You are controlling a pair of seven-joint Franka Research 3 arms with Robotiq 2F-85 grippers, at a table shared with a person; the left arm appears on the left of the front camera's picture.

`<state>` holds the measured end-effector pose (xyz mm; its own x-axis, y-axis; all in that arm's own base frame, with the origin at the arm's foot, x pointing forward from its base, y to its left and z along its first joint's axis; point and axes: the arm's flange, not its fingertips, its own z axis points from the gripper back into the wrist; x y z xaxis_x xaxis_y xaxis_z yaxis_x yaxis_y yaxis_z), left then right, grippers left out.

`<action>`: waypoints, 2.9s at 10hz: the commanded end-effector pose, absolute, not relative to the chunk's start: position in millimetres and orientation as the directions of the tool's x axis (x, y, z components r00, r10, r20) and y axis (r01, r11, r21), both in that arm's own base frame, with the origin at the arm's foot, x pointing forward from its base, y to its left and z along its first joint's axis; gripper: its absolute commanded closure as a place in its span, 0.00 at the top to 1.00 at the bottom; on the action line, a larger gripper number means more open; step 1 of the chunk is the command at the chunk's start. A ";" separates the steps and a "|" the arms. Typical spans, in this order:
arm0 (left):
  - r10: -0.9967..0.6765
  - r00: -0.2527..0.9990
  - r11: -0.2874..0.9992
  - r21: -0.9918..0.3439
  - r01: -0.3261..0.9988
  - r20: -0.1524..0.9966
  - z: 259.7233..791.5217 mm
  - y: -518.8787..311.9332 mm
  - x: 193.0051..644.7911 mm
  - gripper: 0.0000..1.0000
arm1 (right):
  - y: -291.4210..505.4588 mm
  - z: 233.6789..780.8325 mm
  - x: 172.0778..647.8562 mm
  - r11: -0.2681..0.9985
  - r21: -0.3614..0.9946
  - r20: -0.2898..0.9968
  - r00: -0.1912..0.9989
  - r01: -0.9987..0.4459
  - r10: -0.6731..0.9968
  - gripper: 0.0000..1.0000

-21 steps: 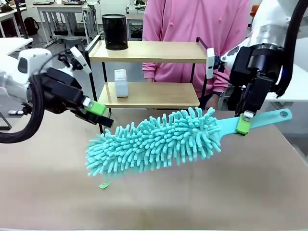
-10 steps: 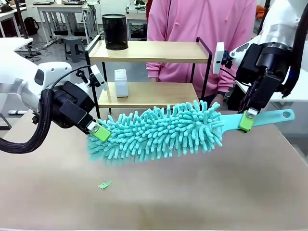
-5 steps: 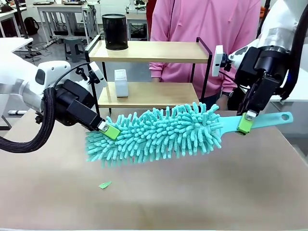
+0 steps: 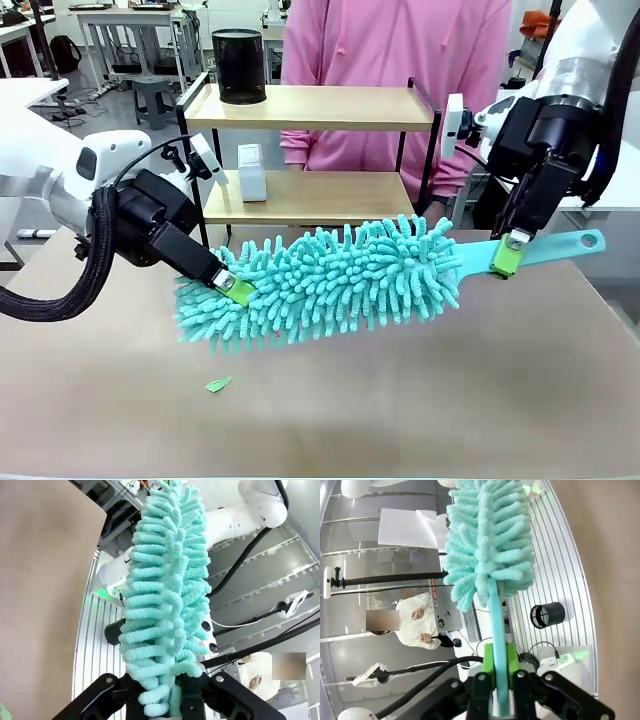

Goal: Clean the shelf.
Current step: Hand the Duster back to the human.

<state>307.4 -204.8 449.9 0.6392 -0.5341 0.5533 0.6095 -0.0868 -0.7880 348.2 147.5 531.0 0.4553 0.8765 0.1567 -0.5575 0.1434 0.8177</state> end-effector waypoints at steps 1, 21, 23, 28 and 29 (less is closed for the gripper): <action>-0.551 0.612 -0.113 -0.777 0.619 0.567 449.8 -205.6 303.8 0.00 | 150.2 529.8 348.4 0.145 0.808 0.179 0.473 -0.571 0.863 0.13; -0.319 0.602 -0.129 -0.663 0.738 0.732 487.1 -144.8 315.9 0.00 | -99.3 488.3 290.8 0.428 0.865 0.373 0.907 -0.262 -0.197 1.00; -0.129 0.537 -0.123 -0.550 0.826 0.834 528.1 -107.4 311.1 0.00 | -99.3 488.3 290.8 0.428 0.865 0.373 0.907 -0.262 -0.197 1.00; 0.453 0.403 0.102 -0.495 0.863 0.795 535.9 26.0 294.7 0.00 | -99.3 488.3 290.8 0.428 0.865 0.373 0.907 -0.262 -0.197 1.00; 0.531 0.432 0.171 -0.592 0.788 0.729 527.1 42.9 294.8 0.00 | -99.3 488.3 290.8 0.428 0.865 0.373 0.907 -0.262 -0.197 1.00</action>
<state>323.6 64.9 558.3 0.4445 0.4466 0.7765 0.8279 0.1262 -0.5465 290.6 -94.9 486.0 0.9075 -0.2201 0.3578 -0.2439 0.4174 0.8754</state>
